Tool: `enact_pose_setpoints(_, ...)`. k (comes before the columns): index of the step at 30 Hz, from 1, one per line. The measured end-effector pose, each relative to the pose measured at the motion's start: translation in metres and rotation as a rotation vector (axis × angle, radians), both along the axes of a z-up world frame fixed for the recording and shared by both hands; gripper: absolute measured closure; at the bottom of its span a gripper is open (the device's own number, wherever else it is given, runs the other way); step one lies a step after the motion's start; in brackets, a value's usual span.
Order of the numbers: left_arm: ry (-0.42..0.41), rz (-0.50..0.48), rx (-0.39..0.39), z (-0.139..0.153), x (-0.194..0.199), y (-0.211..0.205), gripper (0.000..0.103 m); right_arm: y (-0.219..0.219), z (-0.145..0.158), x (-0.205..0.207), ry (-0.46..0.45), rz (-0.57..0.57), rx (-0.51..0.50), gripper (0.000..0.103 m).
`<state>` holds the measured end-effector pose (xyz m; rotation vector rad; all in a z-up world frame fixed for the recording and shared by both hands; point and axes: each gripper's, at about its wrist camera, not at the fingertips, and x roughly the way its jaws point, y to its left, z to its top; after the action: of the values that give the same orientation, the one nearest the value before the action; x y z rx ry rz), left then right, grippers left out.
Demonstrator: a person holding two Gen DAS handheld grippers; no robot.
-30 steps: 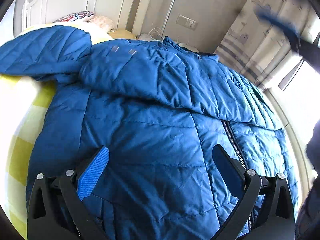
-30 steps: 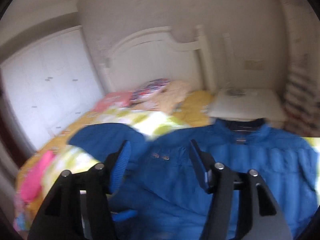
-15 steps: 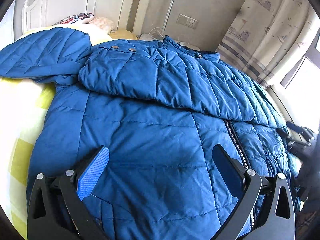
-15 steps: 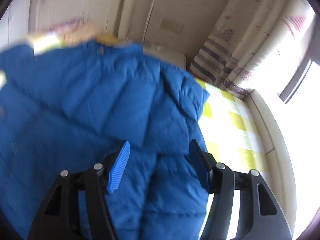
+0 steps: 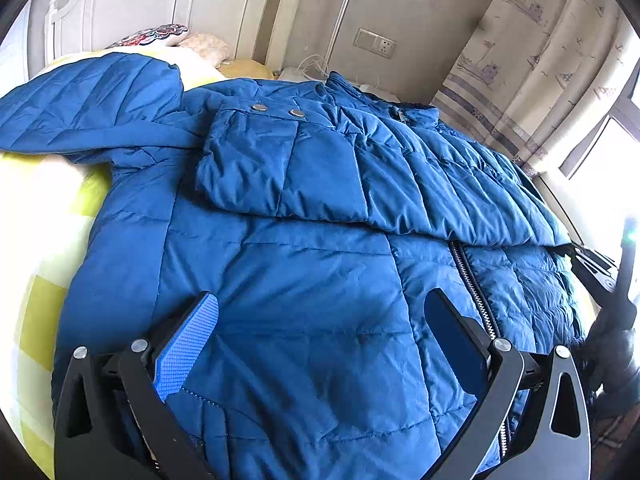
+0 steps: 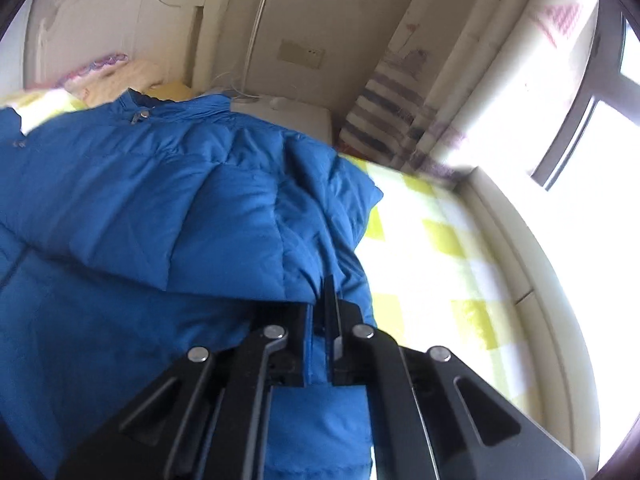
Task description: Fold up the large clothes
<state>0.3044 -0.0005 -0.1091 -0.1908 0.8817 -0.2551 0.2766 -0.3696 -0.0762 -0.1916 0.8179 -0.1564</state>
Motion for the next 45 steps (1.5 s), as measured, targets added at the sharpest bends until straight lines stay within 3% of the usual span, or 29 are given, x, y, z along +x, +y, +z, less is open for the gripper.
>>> enact_pose_setpoints(1, 0.000, 0.000, 0.002, 0.000, 0.000, 0.000, 0.004, 0.001, -0.002, 0.000, 0.025, 0.021, 0.000, 0.090)
enact_pose_setpoints(3, 0.000, 0.000, 0.000, 0.000, -0.001, 0.000, 0.004, 0.011, -0.003, -0.002, 0.090, 0.072, -0.025, 0.053)
enact_pose_setpoints(5, 0.006, -0.004, -0.009, 0.001, -0.001, 0.001, 0.004, 0.018, 0.010, -0.012, 0.102, 0.124, 0.009, 0.046)
enact_pose_setpoints(9, 0.086, -0.059, 0.019, 0.026, 0.001, -0.004, 0.004, 0.006, 0.050, -0.023, -0.002, 0.159, 0.195, 0.046)
enact_pose_setpoints(10, 0.061, -0.075, 0.038, 0.038, 0.001, -0.007, 0.004, -0.003, 0.060, -0.019, -0.036, 0.146, 0.248, 0.046)
enact_pose_setpoints(13, -0.147, -0.095, 0.171, 0.094, 0.012, -0.031, 0.004, -0.028, 0.079, 0.005, -0.127, 0.051, 0.339, 0.046)
enact_pose_setpoints(15, -0.199, -0.091, 0.208, 0.104, 0.035, -0.043, 0.004, -0.036, 0.075, 0.025, -0.126, 0.037, 0.451, 0.055)
enact_pose_setpoints(16, -0.178, -0.084, 0.228, 0.098, 0.058, -0.050, 0.004, -0.034, 0.068, 0.036, -0.115, 0.043, 0.488, 0.055)
enact_pose_setpoints(18, -0.106, -0.060, 0.232, 0.078, 0.092, -0.056, 0.004, -0.021, 0.052, 0.050, -0.057, 0.053, 0.442, 0.056)
enact_pose_setpoints(21, 0.006, -0.052, 0.281, 0.031, 0.124, -0.057, 0.004, -0.005, 0.002, 0.062, 0.147, 0.038, 0.274, 0.057)
enact_pose_setpoints(23, 0.018, -0.069, 0.332, 0.002, 0.126, -0.055, 0.004, -0.009, -0.004, 0.054, 0.122, 0.064, 0.288, 0.057)
enact_pose_setpoints(24, -0.018, -0.077, 0.328, 0.000, 0.121, -0.054, 0.004, -0.011, -0.002, 0.054, 0.128, 0.060, 0.302, 0.057)
enact_pose_setpoints(27, -0.024, -0.077, 0.333, 0.000, 0.120, -0.054, 0.004, -0.009, 0.012, 0.061, 0.149, 0.055, 0.274, 0.055)
enact_pose_setpoints(29, -0.024, -0.073, 0.333, -0.001, 0.120, -0.055, 0.004, -0.008, 0.029, 0.072, 0.077, 0.051, 0.253, 0.054)
enact_pose_setpoints(32, -0.026, -0.071, 0.337, -0.001, 0.116, -0.057, 0.004, -0.011, 0.042, 0.100, -0.019, 0.032, 0.229, 0.043)
enact_pose_setpoints(34, -0.028, -0.071, 0.339, -0.001, 0.115, -0.057, 0.004, -0.019, 0.032, 0.128, 0.005, -0.007, 0.228, 0.041)
enact_pose_setpoints(37, -0.028, -0.071, 0.338, -0.001, 0.116, -0.057, 0.004, -0.031, -0.004, 0.158, 0.144, -0.072, 0.263, 0.030)
enact_pose_setpoints(38, -0.028, -0.071, 0.338, -0.001, 0.115, -0.057, 0.004, -0.031, -0.005, 0.160, 0.146, -0.074, 0.267, 0.028)
enact_pose_setpoints(41, -0.027, -0.070, 0.331, -0.001, 0.116, -0.056, 0.004, -0.023, 0.013, 0.143, 0.135, -0.111, 0.269, 0.028)
enact_pose_setpoints(45, -0.023, -0.071, 0.319, -0.001, 0.117, -0.055, 0.004, 0.008, 0.035, 0.088, 0.043, -0.028, 0.267, 0.021)
